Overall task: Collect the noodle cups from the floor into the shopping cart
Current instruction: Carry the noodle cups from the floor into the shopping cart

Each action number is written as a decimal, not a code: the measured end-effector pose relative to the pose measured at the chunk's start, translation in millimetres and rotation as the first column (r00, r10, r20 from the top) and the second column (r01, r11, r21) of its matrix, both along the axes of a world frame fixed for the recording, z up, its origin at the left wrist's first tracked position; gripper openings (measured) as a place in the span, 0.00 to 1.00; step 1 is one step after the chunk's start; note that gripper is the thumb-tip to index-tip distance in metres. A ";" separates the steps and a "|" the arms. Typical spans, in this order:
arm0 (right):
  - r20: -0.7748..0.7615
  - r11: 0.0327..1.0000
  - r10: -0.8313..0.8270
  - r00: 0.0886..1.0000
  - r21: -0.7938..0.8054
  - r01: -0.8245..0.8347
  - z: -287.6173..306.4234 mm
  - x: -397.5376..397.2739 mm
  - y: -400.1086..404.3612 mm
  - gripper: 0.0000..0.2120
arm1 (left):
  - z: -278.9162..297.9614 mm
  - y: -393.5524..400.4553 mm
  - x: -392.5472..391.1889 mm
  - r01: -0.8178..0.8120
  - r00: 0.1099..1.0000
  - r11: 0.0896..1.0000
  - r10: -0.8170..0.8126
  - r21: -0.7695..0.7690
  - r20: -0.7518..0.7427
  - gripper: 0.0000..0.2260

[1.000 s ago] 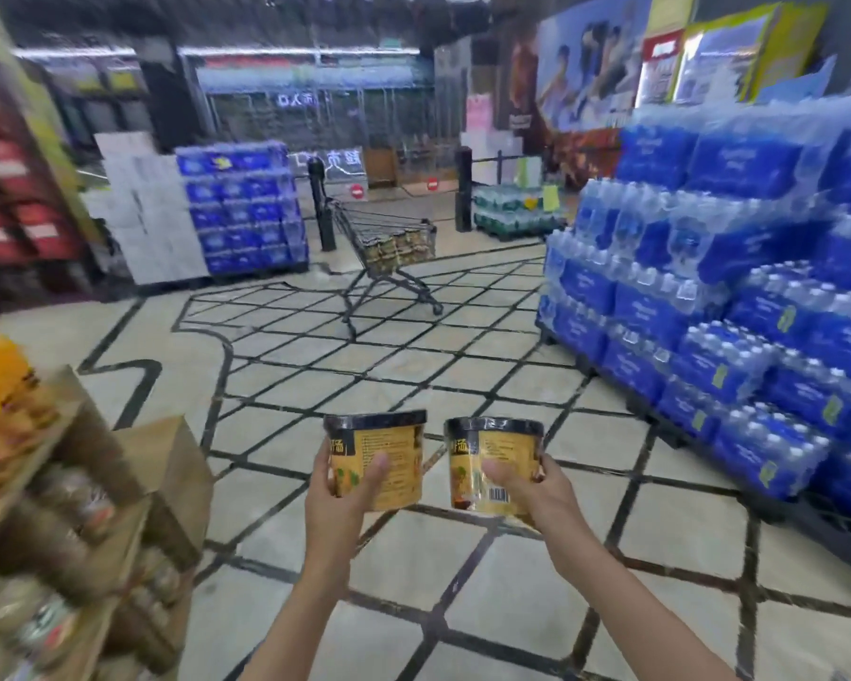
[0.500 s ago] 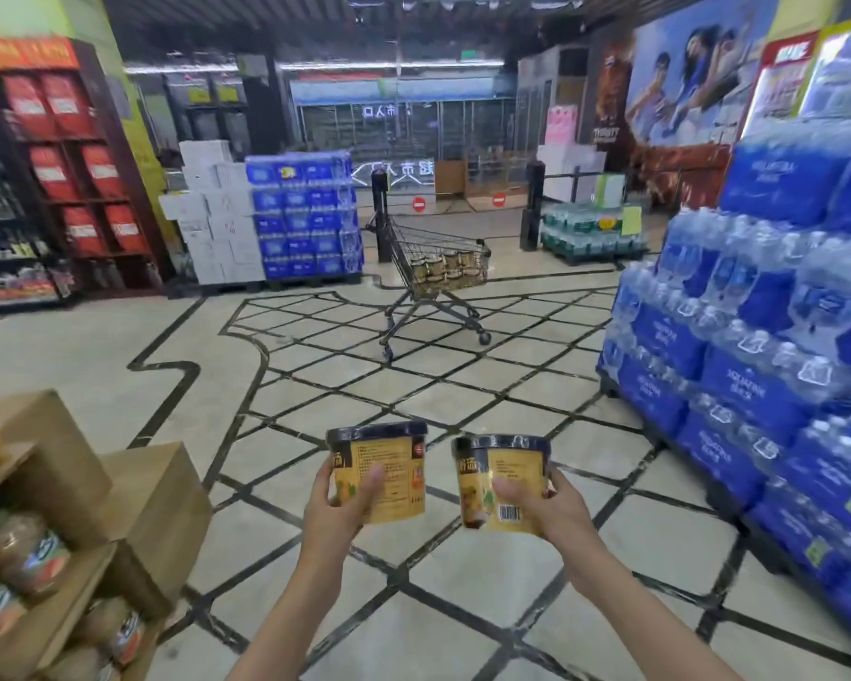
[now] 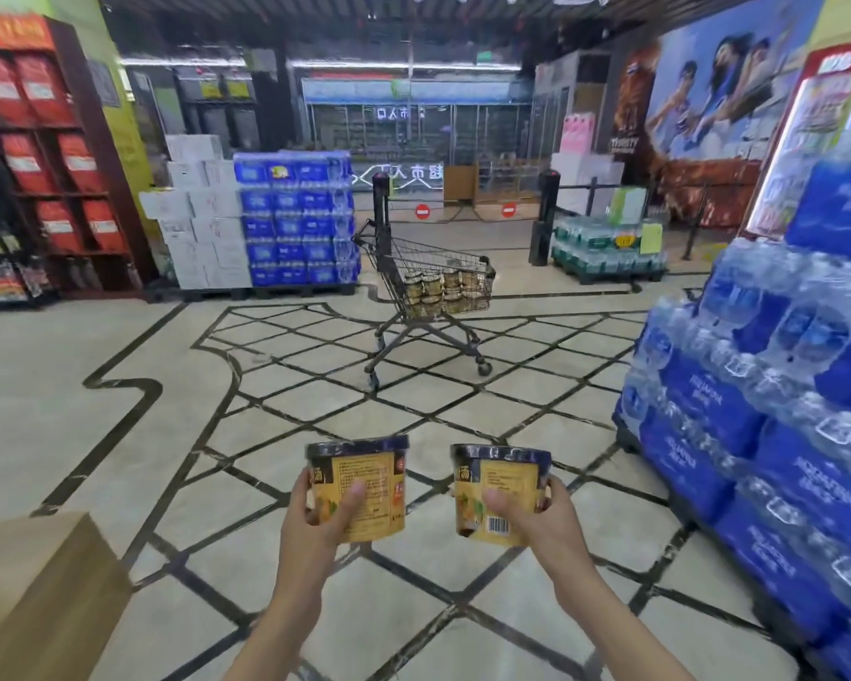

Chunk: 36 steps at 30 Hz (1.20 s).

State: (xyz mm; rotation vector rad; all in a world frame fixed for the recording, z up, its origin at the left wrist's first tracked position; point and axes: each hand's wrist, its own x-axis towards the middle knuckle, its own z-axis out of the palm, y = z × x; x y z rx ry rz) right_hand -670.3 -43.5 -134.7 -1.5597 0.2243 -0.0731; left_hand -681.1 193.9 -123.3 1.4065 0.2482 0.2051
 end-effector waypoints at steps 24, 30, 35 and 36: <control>0.123 0.996 0.003 0.992 -0.093 0.008 38.6 677.1 -127.1 0.54 | 31.6 -133.6 678.8 0.029 1.000 0.999 -0.029 0.020 0.009 0.38; 0.174 0.991 0.091 0.980 -0.112 -0.072 58.0 861.7 -131.0 0.45 | 39.8 -131.8 838.3 -0.049 0.998 0.999 0.049 -0.020 0.033 0.21; 0.129 0.990 0.093 0.987 -0.117 -0.078 38.2 1000.3 -122.4 0.43 | 25.6 -118.2 974.8 -0.084 0.996 0.996 0.084 -0.003 0.012 0.26; 0.110 0.990 0.089 0.990 -0.121 -0.076 31.7 1030.9 -118.8 0.44 | 19.9 -113.6 1007.9 -0.089 0.996 0.996 0.089 0.007 0.001 0.29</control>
